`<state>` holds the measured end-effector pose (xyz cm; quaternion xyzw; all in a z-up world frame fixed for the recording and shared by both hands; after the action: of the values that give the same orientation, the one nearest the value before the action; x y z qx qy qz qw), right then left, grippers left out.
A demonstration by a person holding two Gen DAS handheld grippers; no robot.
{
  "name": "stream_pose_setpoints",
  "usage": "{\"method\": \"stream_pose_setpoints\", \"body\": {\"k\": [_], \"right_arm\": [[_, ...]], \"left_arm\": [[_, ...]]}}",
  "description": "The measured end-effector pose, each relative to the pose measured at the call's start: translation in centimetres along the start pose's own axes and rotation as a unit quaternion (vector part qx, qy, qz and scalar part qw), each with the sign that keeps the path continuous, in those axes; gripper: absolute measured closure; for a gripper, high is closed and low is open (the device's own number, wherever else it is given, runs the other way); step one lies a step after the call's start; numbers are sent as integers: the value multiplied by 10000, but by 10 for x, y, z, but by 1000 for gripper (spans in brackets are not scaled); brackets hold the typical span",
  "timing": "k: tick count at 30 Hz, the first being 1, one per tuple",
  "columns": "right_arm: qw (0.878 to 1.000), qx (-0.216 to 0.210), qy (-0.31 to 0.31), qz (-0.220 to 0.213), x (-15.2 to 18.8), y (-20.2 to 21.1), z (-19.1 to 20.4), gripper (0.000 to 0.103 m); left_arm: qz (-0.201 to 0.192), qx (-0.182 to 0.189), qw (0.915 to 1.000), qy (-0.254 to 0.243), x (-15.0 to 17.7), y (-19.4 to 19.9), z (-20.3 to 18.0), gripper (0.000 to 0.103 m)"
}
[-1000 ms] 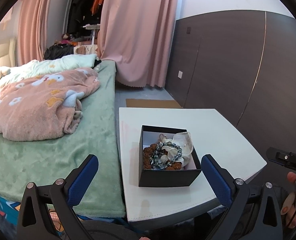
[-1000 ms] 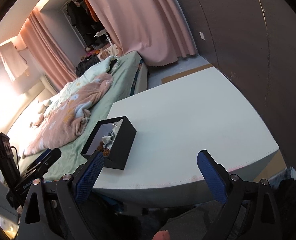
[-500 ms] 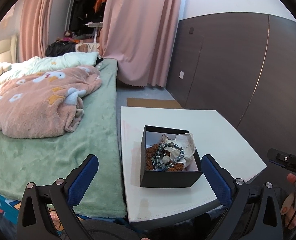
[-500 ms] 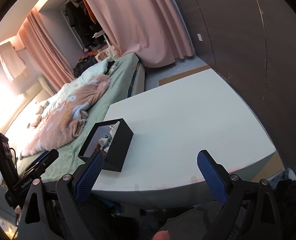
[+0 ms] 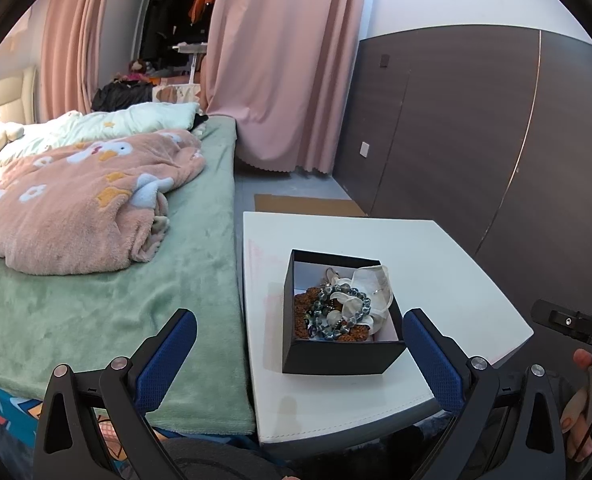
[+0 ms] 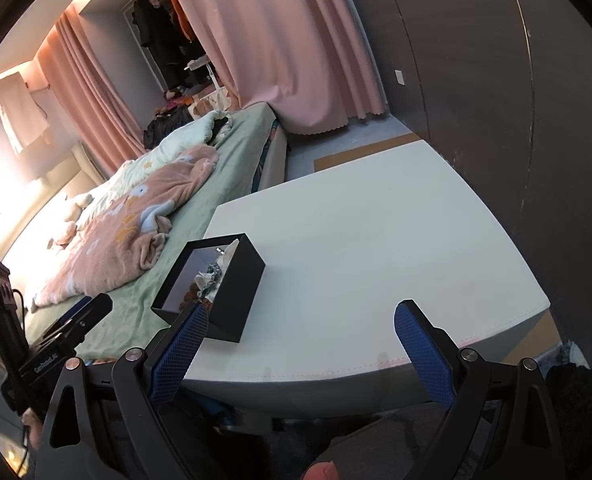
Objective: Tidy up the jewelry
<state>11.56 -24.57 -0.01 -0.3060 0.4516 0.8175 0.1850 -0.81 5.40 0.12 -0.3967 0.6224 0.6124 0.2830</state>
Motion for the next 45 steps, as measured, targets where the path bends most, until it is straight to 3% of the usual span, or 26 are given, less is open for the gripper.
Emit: {"method": "stream_pose_setpoints", "body": {"k": [31, 45], "right_arm": [[10000, 55, 31, 21, -1, -1, 3, 8], [9999, 107, 29, 95, 3, -6, 5, 8]], "left_arm": [[-163, -63, 9998, -42, 0, 7, -1, 1], [-244, -254, 9993, -129, -1, 9, -4, 1]]}}
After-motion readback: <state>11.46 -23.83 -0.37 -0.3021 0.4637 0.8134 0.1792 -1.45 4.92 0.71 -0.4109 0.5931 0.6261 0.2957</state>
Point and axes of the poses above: each gripper's, at about its wrist camera, not at the fingertips, and y roughly against the way its jaws point, z to its left, x to its underside, the point moved 1 cm from there along -y, roughly the way its jaws point, and after that the axes turned 6 degrees about -y, right-handed, at the moved point
